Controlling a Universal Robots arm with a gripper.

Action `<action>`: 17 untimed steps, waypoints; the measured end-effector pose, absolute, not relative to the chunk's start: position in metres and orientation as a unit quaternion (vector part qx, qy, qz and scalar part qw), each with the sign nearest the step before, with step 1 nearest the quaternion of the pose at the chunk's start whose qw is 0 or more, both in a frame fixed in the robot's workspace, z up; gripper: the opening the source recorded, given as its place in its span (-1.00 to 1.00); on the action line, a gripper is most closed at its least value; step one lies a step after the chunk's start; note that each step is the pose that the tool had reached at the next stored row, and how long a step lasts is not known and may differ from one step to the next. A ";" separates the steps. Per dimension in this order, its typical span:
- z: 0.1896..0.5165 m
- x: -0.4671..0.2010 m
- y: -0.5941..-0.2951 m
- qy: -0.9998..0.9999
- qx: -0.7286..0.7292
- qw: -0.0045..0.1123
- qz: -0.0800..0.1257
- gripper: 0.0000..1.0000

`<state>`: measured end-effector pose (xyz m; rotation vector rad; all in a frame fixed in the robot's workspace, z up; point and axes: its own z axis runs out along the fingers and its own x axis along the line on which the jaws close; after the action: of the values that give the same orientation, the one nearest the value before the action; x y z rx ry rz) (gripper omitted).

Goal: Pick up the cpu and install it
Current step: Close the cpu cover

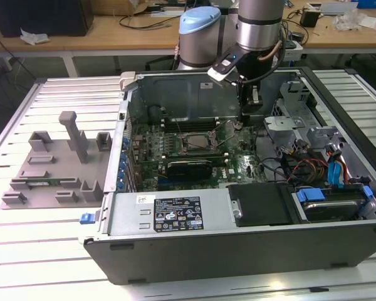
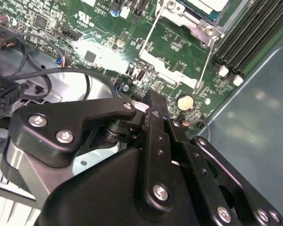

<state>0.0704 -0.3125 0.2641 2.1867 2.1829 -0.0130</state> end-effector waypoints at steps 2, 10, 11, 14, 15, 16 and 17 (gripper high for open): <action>0.257 0.070 -0.313 0.706 0.707 0.025 -0.005 -0.79; 0.241 0.070 -0.311 0.708 0.706 0.024 -0.005 -0.79; 0.240 0.070 -0.310 0.708 0.706 0.024 -0.005 -0.79; 0.239 0.068 -0.308 0.708 0.705 0.024 -0.005 -0.79; 0.239 0.067 -0.308 0.708 0.705 0.024 -0.005 -0.79; 0.239 0.066 -0.307 0.708 0.705 0.024 -0.005 -0.79; 0.239 0.065 -0.307 0.708 0.705 0.024 -0.005 -0.79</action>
<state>0.0650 -0.3069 0.2386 2.1826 2.1922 -0.0168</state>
